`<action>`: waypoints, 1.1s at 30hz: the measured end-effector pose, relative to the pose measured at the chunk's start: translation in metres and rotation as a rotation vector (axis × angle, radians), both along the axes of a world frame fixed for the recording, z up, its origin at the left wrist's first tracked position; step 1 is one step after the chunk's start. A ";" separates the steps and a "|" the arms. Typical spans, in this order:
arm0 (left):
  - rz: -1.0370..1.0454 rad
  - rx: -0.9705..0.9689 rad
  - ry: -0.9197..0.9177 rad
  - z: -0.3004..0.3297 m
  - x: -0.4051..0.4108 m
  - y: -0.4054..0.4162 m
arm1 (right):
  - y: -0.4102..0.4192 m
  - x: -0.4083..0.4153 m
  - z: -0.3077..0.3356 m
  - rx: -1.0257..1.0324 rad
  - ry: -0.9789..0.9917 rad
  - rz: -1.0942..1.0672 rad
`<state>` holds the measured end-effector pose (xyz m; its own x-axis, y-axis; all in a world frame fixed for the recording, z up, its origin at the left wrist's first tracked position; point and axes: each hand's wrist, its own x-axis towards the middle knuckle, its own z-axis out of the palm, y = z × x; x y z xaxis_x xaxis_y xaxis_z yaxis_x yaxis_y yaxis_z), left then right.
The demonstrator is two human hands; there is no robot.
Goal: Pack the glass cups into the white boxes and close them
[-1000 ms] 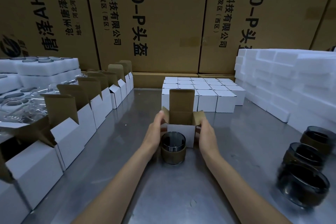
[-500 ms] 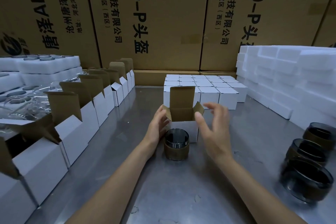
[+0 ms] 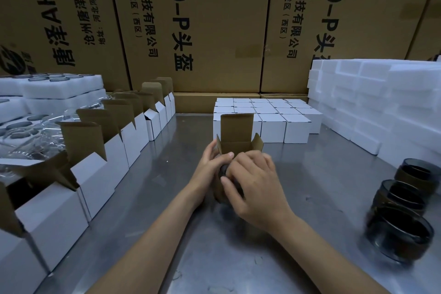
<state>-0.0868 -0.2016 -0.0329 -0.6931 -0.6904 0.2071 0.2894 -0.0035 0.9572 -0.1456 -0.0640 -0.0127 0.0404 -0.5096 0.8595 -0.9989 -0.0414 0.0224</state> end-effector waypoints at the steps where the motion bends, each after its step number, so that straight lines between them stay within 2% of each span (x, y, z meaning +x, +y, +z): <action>1: 0.006 -0.012 0.012 0.001 0.000 0.000 | 0.000 0.000 0.001 -0.052 -0.045 -0.008; 4: 0.017 -0.069 -0.011 0.005 0.002 0.005 | -0.001 -0.004 0.006 -0.217 -0.204 -0.049; 7: 0.005 -0.082 -0.029 0.008 0.004 0.010 | -0.004 -0.013 0.010 -0.291 -0.337 -0.104; 13: -0.025 -0.088 -0.046 0.012 0.006 0.018 | -0.008 -0.028 -0.002 -0.136 -0.420 -0.189; 21: -0.033 -0.080 -0.066 0.013 0.010 0.022 | -0.009 -0.035 -0.006 -0.013 -0.472 -0.165; 24: 0.004 -0.058 -0.089 0.014 0.010 0.018 | -0.008 -0.034 -0.005 -0.059 -0.684 -0.003; 27: 0.012 -0.035 -0.093 0.015 0.009 0.019 | -0.010 -0.037 -0.005 -0.119 -1.130 0.185; 29: 0.008 -0.066 -0.099 0.014 0.008 0.020 | -0.012 -0.041 -0.008 -0.043 -1.363 0.241; 31: 0.027 -0.123 -0.117 0.009 0.005 0.016 | -0.011 -0.040 -0.009 0.048 -1.463 0.290; 33: 0.037 -0.131 -0.138 0.007 0.004 0.014 | -0.010 -0.038 -0.009 0.119 -1.462 0.323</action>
